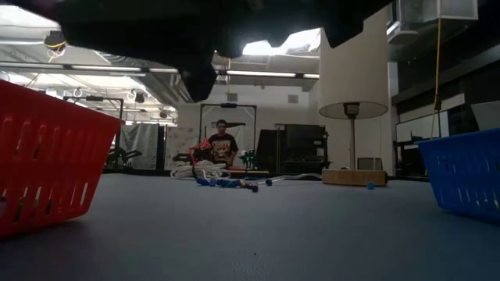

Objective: Sort crayons
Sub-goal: Put the red crayon into the red basket

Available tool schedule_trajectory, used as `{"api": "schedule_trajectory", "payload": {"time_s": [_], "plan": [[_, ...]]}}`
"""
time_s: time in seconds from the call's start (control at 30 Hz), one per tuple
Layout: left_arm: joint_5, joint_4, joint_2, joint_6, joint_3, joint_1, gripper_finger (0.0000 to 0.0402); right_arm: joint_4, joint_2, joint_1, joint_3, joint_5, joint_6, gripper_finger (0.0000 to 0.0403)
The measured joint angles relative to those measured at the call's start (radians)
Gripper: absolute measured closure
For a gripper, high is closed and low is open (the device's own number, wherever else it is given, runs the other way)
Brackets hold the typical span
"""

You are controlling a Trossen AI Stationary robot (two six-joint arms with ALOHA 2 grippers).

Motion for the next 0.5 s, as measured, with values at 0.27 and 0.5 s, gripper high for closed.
{"api": "schedule_trajectory", "payload": {"time_s": [0.27,0.5], "plan": [[0.001,0.010,0.000,-0.002,0.000,0.000,0.0278,-0.170,0.076,0.000,0.153,-0.135,-0.004,0.0374],[0.002,0.006,0.000,-0.001,0.000,0.000,0.0278,-0.189,0.076,-0.001,0.162,-0.136,-0.027,0.0355]]}}
